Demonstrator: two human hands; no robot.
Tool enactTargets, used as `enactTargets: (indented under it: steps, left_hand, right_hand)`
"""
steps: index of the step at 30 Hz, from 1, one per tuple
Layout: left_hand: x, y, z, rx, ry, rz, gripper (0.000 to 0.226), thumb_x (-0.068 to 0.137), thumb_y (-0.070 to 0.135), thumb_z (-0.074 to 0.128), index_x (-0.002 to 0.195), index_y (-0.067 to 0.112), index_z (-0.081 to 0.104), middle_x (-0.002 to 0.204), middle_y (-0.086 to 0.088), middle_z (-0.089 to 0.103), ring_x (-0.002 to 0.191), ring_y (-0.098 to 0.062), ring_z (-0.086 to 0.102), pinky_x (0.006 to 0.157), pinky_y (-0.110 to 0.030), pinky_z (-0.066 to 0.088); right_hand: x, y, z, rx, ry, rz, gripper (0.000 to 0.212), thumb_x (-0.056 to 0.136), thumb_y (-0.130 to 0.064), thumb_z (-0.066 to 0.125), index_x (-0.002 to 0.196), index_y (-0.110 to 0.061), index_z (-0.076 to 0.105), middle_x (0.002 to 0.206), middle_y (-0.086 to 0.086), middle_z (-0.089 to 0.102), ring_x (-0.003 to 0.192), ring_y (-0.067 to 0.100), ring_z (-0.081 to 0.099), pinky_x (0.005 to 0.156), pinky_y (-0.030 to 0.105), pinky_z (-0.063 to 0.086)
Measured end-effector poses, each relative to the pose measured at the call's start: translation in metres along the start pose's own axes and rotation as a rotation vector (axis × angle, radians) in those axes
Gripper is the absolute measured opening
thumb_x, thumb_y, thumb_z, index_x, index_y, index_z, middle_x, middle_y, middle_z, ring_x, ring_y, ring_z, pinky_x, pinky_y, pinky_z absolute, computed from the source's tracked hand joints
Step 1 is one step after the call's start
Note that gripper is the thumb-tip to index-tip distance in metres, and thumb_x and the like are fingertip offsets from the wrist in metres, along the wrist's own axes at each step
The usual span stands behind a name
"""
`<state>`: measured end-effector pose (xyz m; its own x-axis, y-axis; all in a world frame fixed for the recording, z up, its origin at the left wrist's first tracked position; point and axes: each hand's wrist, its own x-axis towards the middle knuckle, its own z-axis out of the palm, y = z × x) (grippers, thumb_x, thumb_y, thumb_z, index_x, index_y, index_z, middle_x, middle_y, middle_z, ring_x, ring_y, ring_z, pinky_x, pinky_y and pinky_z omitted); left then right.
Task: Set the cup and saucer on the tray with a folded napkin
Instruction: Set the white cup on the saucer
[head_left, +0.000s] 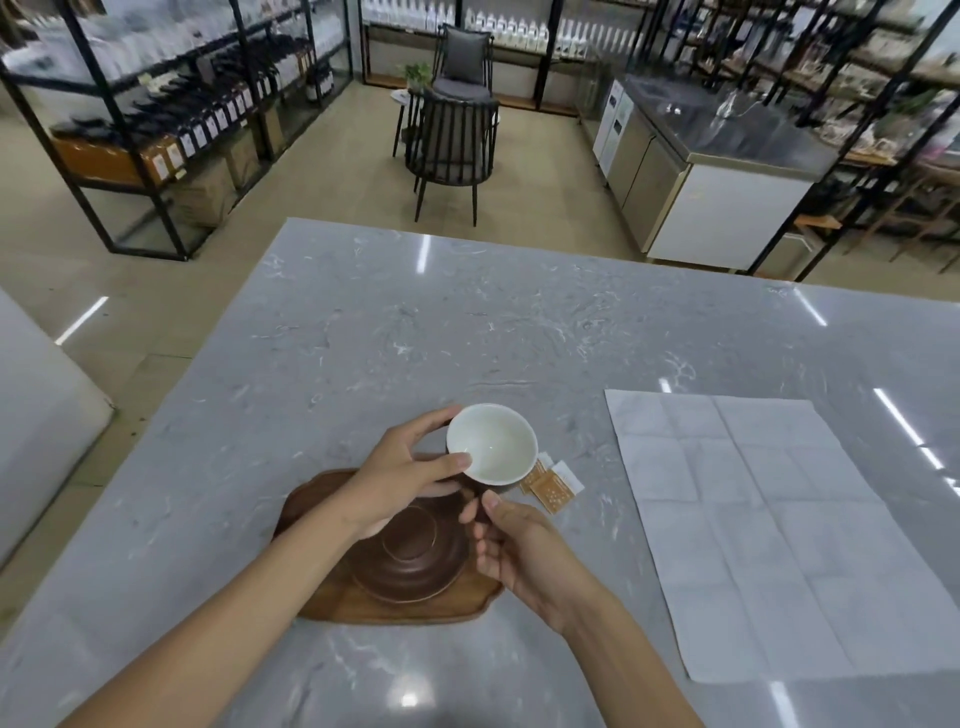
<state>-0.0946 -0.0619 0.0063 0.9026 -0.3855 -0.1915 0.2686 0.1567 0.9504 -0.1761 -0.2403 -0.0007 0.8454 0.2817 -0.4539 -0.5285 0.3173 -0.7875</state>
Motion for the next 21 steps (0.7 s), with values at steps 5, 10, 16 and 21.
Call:
enactTargets:
  steps: [5, 10, 16, 21]
  left_hand:
    - [-0.033, -0.008, -0.014, 0.012, 0.047, 0.000, 0.060, 0.086, 0.008, 0.078, 0.139, 0.030, 0.059, 0.144, 0.009, 0.055, 0.118, -0.020, 0.067, 0.090, -0.044, 0.061]
    - [-0.058, -0.020, -0.027, 0.021, 0.085, -0.004, 0.054, 0.087, 0.006, 0.075, 0.132, 0.033, 0.063, 0.138, 0.006, 0.060, 0.111, -0.016, 0.070, 0.082, -0.035, 0.062]
    - [-0.074, -0.028, -0.035, 0.015, 0.130, 0.002, 0.053, 0.088, 0.004, 0.073, 0.130, 0.034, 0.065, 0.137, 0.007, 0.061, 0.108, -0.014, 0.071, 0.081, -0.036, 0.062]
    - [-0.079, -0.031, -0.039, 0.019, 0.168, 0.001, 0.055, 0.088, 0.003, 0.073, 0.133, 0.034, 0.063, 0.141, 0.007, 0.058, 0.108, -0.010, 0.071, 0.082, -0.036, 0.063]
  right_hand:
    - [-0.010, 0.022, 0.019, -0.049, -0.004, 0.020, 0.036, 0.107, -0.035, 0.048, 0.099, -0.011, 0.074, 0.076, -0.001, 0.062, 0.063, 0.007, 0.055, 0.062, 0.017, 0.053]
    - [-0.014, 0.039, 0.031, -0.139, 0.009, 0.066, 0.038, 0.107, -0.036, 0.049, 0.108, -0.010, 0.076, 0.082, 0.002, 0.069, 0.060, 0.005, 0.054, 0.050, 0.012, 0.043]
    - [-0.013, 0.045, 0.036, -0.193, 0.000, 0.121, 0.039, 0.105, -0.037, 0.054, 0.119, -0.007, 0.074, 0.090, 0.007, 0.073, 0.055, 0.005, 0.049, 0.043, 0.010, 0.037]
    - [-0.011, 0.047, 0.039, -0.168, -0.014, 0.145, 0.039, 0.104, -0.034, 0.055, 0.121, -0.003, 0.072, 0.094, 0.012, 0.075, 0.056, 0.006, 0.051, 0.042, 0.011, 0.040]
